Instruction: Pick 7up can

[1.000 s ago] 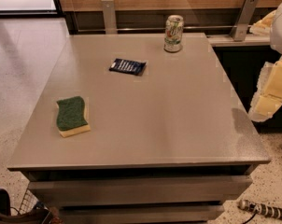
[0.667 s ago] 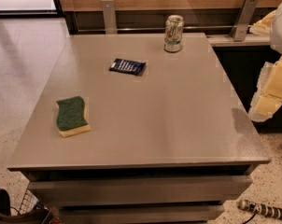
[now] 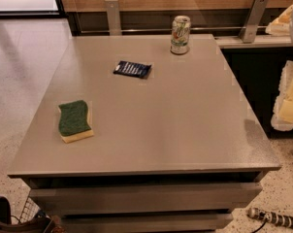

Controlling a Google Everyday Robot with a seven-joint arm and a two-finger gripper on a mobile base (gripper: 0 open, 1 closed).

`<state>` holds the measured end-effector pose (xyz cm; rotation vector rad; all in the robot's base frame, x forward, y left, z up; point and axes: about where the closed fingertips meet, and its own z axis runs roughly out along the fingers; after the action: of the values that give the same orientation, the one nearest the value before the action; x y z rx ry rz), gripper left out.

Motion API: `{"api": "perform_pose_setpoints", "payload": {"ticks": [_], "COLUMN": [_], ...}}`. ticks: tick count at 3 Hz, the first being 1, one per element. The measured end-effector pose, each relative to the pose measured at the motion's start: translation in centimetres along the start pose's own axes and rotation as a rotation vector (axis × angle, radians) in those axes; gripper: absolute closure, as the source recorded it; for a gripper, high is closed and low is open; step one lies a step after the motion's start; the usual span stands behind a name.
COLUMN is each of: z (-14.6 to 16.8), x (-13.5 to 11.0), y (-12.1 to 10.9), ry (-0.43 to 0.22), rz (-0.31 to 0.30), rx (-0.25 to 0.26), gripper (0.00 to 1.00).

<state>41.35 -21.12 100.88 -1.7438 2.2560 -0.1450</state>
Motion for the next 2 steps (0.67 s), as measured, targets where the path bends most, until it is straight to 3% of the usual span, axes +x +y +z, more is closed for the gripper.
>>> {"api": "perform_pose_setpoints", "payload": {"ticks": [1, 2], "z": [-1.0, 0.5], "x": [2.1, 4.4], "y": [-3.4, -9.2], "ry": [0.018, -0.058], "rz": [0.081, 0.213], "rx": [0.083, 0.231], "gripper": [0.00, 0.00]}}
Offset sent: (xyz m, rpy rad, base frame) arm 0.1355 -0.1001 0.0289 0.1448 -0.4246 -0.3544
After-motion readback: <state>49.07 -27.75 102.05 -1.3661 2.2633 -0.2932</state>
